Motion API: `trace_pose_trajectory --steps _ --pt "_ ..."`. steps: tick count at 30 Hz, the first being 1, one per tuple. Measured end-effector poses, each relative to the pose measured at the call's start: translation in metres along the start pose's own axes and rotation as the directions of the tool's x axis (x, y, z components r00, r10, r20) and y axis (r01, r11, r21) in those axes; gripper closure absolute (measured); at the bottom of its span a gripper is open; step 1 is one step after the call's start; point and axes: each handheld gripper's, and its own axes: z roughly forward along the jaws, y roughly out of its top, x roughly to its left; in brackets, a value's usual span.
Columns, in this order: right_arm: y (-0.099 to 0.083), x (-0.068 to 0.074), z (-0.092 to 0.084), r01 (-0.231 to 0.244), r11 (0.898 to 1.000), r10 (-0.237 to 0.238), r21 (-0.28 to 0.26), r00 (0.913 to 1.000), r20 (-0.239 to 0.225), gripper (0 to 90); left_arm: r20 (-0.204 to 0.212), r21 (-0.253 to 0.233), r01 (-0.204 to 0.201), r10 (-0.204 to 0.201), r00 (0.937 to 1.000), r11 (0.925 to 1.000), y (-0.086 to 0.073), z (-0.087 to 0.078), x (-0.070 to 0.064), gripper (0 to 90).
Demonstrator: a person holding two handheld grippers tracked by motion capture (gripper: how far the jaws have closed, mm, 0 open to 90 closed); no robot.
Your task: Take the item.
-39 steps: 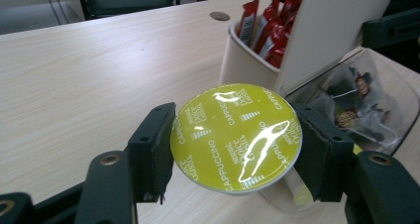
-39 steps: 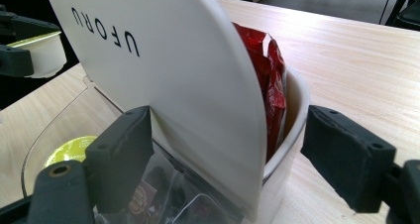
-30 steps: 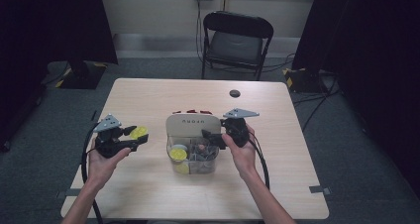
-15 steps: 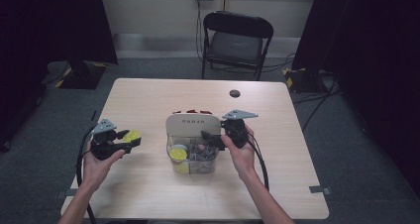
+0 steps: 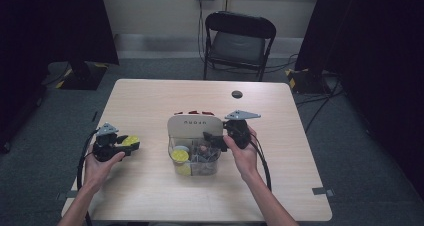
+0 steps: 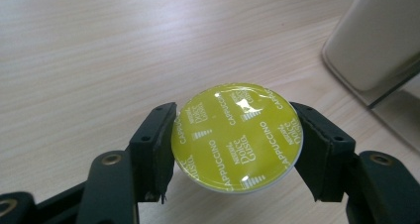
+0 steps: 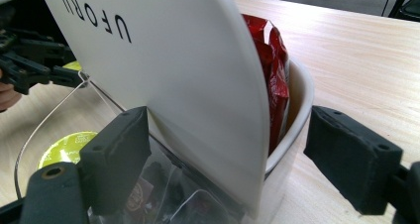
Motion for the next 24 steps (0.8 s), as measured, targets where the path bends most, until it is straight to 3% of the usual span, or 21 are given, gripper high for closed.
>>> trace_pose_trajectory --steps 4,11,20,24 --pt "0.001 0.000 0.000 0.003 1.000 -0.003 0.001 1.0000 0.000 16.6 0.006 0.004 0.028 -0.028 0.9996 0.9996 -0.004 0.004 0.003 38.6" --pt "0.001 0.000 -0.001 0.005 1.000 -0.005 0.002 1.0000 0.001 17.3 0.013 0.064 -0.019 0.018 0.9998 0.9978 -0.008 0.018 -0.005 38.6" --pt "0.002 0.001 -0.001 0.004 1.000 -0.004 0.001 1.0000 0.001 16.4 0.011 0.033 -0.019 0.019 0.9998 0.9993 -0.014 0.021 -0.007 38.4" --pt "0.002 0.000 -0.001 0.005 1.000 -0.005 -0.004 1.0000 0.002 17.1 0.005 0.041 0.002 -0.002 1.0000 0.9992 -0.016 0.020 -0.006 38.0"
